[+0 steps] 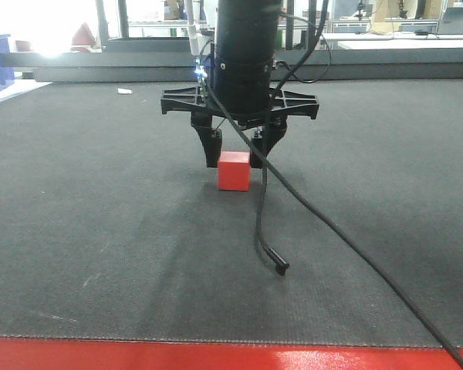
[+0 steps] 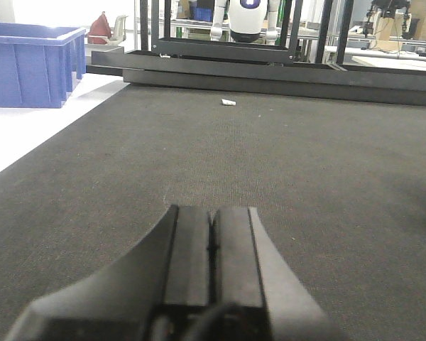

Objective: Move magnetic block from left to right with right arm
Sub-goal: 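Lower the open right gripper around the red cube, then close the right gripper on the red cube and lift it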

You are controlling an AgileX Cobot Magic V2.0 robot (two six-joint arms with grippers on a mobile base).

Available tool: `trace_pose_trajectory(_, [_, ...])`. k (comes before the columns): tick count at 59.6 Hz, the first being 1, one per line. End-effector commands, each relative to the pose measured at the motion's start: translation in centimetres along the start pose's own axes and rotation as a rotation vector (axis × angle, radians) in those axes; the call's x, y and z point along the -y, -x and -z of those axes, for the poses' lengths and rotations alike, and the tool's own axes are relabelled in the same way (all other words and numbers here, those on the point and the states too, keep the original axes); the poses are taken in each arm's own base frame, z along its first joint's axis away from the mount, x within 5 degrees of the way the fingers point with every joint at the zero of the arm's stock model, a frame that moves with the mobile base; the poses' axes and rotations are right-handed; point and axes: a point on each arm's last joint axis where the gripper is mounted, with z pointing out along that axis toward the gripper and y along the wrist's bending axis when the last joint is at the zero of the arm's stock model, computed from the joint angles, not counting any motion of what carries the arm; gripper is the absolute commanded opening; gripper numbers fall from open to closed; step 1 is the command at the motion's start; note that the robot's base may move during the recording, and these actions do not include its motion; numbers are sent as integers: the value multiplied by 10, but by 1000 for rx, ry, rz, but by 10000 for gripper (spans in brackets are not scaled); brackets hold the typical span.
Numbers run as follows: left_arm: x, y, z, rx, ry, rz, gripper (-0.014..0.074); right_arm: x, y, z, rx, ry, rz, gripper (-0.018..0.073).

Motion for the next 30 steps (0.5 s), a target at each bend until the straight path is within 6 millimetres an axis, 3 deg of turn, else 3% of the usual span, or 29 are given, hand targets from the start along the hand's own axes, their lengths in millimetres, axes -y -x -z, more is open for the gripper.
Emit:
trace_pose_trajectory(1, [0,5,1,93,-3,4,-116,-1,21,58,146,89,20,237])
trace_pose_trajectory(18, [0,5,1,93,-3,4,-116,18,35,134,308,125,202,237])
trace_pose_trajectory(30, [0,5,1,93,-3,4,-116,50,29,177,395,106,328,237])
